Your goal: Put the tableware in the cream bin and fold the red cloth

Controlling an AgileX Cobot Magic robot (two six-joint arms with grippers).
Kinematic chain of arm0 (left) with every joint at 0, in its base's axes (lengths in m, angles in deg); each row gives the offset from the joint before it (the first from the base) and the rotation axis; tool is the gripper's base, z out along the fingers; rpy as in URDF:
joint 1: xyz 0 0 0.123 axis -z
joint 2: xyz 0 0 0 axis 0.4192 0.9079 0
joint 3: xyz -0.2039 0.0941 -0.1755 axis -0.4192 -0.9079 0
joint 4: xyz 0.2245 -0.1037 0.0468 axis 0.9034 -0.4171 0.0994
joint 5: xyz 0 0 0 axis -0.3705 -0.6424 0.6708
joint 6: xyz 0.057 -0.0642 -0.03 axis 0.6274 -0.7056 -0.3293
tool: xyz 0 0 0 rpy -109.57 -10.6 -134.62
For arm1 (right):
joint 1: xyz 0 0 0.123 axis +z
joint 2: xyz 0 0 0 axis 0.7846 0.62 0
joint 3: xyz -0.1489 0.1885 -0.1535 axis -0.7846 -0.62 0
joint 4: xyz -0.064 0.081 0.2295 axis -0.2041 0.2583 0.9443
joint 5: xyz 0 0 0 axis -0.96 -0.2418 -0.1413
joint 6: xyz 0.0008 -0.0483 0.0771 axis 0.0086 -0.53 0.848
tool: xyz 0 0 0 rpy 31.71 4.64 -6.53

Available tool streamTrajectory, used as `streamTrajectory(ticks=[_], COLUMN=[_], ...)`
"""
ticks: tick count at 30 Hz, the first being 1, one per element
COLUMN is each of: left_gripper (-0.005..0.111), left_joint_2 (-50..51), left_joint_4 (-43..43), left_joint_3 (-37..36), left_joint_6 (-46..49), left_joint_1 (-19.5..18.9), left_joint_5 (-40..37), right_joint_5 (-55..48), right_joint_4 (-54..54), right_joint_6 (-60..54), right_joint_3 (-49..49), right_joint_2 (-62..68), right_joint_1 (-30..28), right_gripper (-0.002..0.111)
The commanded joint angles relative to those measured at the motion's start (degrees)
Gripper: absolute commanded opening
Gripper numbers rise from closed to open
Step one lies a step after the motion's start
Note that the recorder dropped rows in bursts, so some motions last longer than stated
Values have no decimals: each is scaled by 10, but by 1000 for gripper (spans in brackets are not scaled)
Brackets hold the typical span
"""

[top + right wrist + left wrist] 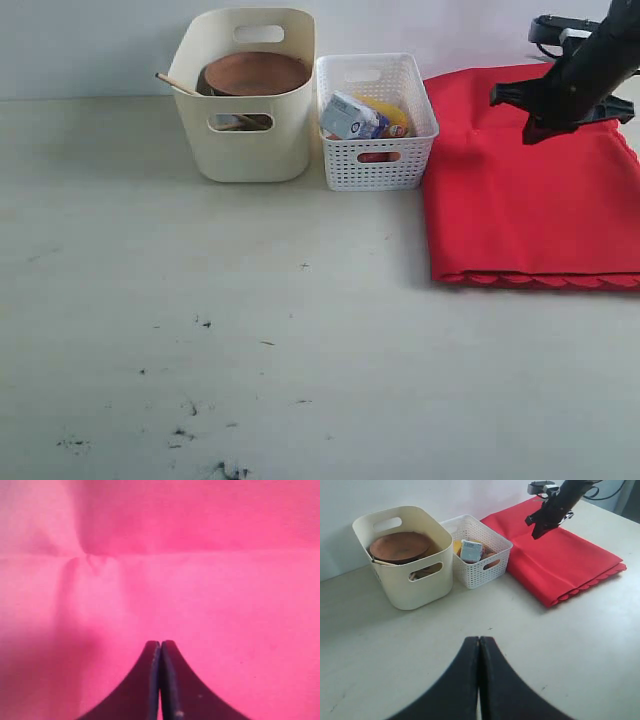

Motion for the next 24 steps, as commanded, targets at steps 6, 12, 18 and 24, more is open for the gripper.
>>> streamTrajectory(ticks=[6,12,18,24], left_gripper=[0,0,0,0], left_joint_2=[-2,-2,-2,-2], left_joint_4=[6,10,15,22], left_joint_3=[-4,-4,-4,-4], left_joint_6=[-9,-9,-9,-9], left_joint_1=[-2,-2,-2,-2], left_joint_5=[1,1,12,12], right_joint_5=[8,41,6,-1], right_joint_4=[-3,18,27,27], right_joint_6=[-8,0,-9,-5], right_joint_3=[-1,0,30,40], right_joint_2=[69,110,68,-32], right_joint_1=[2,2,1,1], right_gripper=[0,0,0,0])
